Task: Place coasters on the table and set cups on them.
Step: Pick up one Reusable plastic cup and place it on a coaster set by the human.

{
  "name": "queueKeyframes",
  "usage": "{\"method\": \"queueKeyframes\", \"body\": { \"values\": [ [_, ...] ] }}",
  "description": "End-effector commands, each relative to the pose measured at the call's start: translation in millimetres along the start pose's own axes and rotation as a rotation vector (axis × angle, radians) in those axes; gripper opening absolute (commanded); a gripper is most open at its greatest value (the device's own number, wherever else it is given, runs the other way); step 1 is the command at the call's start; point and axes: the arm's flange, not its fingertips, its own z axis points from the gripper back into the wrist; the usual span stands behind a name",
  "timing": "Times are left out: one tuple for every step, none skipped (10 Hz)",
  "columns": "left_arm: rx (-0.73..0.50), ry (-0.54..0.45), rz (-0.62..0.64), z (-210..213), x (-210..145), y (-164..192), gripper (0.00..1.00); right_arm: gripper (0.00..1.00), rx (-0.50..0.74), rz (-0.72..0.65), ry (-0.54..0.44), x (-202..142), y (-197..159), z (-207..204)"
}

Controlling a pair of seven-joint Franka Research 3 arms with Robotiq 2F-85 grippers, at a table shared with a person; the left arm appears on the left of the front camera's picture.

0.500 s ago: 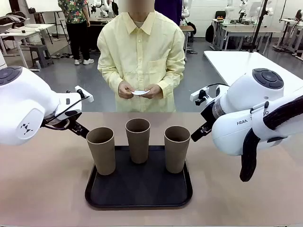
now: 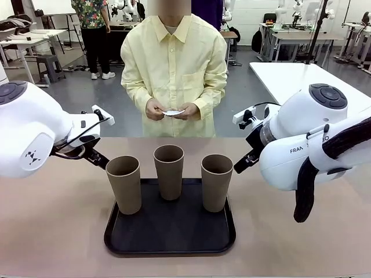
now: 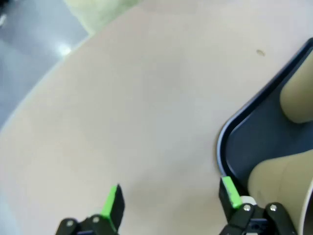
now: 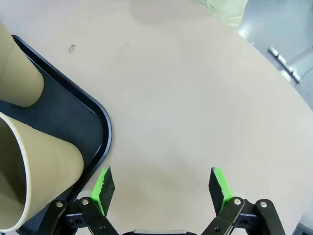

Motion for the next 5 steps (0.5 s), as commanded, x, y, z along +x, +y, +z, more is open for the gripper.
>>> {"method": "queueKeyframes", "body": {
  "values": [
    [0.0, 0.0, 0.0, 0.0, 0.0, 0.0, 1.0, 1.0, 0.0, 0.0, 0.0, 0.0, 0.1, 0.0],
    [0.0, 0.0, 0.0, 0.0, 0.0, 0.0, 1.0, 1.0, 0.0, 0.0, 0.0, 0.0, 0.1, 0.0],
    [0.0, 0.0, 0.0, 0.0, 0.0, 0.0, 1.0, 1.0, 0.0, 0.0, 0.0, 0.0, 0.1, 0.0],
    [0.0, 0.0, 0.0, 0.0, 0.0, 0.0, 1.0, 1.0, 0.0, 0.0, 0.0, 0.0, 0.1, 0.0],
    [0.0, 0.0, 0.0, 0.0, 0.0, 0.0, 1.0, 1.0, 0.0, 0.0, 0.0, 0.0, 0.1, 0.0]
  ]
}}
